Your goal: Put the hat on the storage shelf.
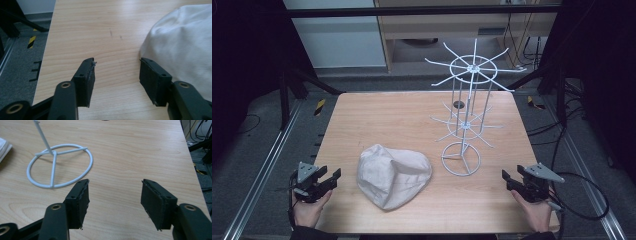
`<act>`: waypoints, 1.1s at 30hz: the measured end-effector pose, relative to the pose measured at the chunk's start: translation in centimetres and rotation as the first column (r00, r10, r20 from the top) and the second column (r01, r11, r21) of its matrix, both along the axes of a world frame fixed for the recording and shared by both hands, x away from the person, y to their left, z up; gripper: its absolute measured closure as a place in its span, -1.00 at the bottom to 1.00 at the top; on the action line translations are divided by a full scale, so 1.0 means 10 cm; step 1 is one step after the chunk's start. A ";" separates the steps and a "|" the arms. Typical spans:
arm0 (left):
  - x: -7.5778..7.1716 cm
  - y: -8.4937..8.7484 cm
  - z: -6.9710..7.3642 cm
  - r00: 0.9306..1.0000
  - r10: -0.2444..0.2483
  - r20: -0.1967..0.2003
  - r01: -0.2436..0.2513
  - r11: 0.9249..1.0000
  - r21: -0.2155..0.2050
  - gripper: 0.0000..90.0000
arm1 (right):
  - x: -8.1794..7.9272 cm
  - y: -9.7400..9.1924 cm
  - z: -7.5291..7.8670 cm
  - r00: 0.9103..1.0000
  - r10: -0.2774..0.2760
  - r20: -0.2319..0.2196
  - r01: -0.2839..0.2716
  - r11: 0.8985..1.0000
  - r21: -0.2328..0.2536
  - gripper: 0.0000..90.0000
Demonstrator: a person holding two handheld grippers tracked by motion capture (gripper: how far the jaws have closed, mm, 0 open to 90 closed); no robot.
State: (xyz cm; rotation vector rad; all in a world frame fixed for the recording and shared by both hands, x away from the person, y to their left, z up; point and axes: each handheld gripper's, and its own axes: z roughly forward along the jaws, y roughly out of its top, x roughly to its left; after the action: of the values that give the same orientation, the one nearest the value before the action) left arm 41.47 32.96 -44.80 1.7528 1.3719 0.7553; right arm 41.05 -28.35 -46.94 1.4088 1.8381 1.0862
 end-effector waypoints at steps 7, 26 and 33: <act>-0.10 -0.10 0.18 0.998 -0.057 0.010 0.057 0.997 -0.043 0.27 | -0.04 -0.04 0.03 1.000 0.004 0.000 -0.004 1.000 0.009 0.08; -0.32 -0.76 0.40 0.955 -0.298 0.003 0.298 0.954 -0.037 0.99 | -0.03 -0.03 0.03 0.999 0.027 -0.026 -0.027 1.000 -0.001 0.42; -0.41 -1.06 0.38 0.915 -0.402 -0.037 0.401 0.916 -0.024 0.99 | -0.02 -0.03 0.03 0.999 0.032 -0.037 -0.032 0.999 -0.002 0.45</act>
State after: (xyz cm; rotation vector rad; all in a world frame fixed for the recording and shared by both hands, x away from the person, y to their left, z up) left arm 37.41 22.36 -40.98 1.9613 0.9873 0.4799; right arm 40.81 -28.62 -46.68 1.4116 1.8928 1.0801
